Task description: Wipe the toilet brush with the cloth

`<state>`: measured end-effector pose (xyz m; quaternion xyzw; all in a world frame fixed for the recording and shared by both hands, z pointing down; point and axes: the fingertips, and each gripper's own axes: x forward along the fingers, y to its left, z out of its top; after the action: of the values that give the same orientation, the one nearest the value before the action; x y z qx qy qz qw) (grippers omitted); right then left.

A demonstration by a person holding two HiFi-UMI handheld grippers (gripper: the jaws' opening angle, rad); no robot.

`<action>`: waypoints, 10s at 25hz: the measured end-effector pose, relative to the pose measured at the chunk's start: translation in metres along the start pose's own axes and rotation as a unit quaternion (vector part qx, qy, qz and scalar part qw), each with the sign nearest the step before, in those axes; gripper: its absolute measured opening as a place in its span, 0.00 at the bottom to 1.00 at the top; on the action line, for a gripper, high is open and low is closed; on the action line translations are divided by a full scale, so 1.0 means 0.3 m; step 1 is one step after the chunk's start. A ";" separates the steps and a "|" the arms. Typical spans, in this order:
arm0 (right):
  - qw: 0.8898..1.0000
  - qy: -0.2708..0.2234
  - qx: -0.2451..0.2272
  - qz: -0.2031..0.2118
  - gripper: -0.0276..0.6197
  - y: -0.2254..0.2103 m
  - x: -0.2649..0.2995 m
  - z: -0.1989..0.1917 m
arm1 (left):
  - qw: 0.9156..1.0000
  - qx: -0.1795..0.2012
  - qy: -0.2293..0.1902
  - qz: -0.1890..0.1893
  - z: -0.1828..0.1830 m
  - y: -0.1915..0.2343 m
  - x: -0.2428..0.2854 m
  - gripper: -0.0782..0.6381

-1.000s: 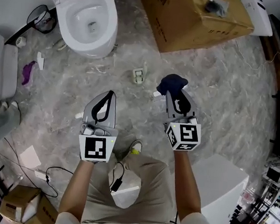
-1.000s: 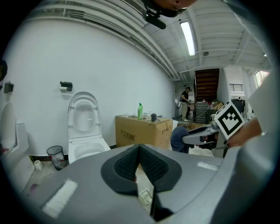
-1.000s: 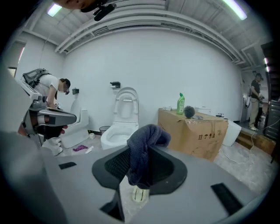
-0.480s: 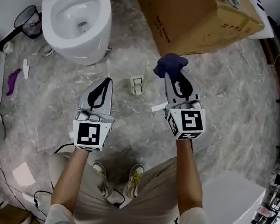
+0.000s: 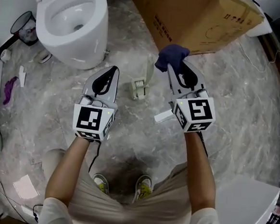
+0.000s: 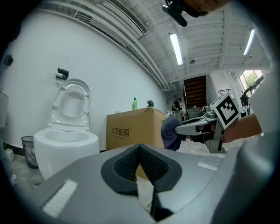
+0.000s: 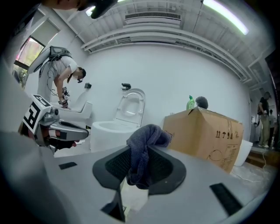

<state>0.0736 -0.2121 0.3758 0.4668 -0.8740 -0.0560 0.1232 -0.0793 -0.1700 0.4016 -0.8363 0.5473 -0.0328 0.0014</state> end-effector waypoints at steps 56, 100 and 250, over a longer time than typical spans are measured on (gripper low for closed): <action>0.990 0.129 -0.032 0.053 0.20 0.159 0.080 -0.277 | 0.997 -0.043 0.065 -0.028 -0.173 0.001 0.056 0.11; 0.984 0.168 0.025 0.057 0.21 0.227 0.082 -0.361 | 0.994 -0.059 0.093 -0.028 -0.209 0.049 0.053 0.11; 0.938 0.301 0.165 0.041 0.21 0.409 0.201 -1.206 | 0.979 -0.038 0.199 -0.027 -0.427 0.052 -0.068 0.11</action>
<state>0.0397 -0.1874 0.7604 0.4397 -0.8110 0.2376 0.3042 -0.1090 -0.1533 0.5278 -0.8270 0.5147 -0.1775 -0.1402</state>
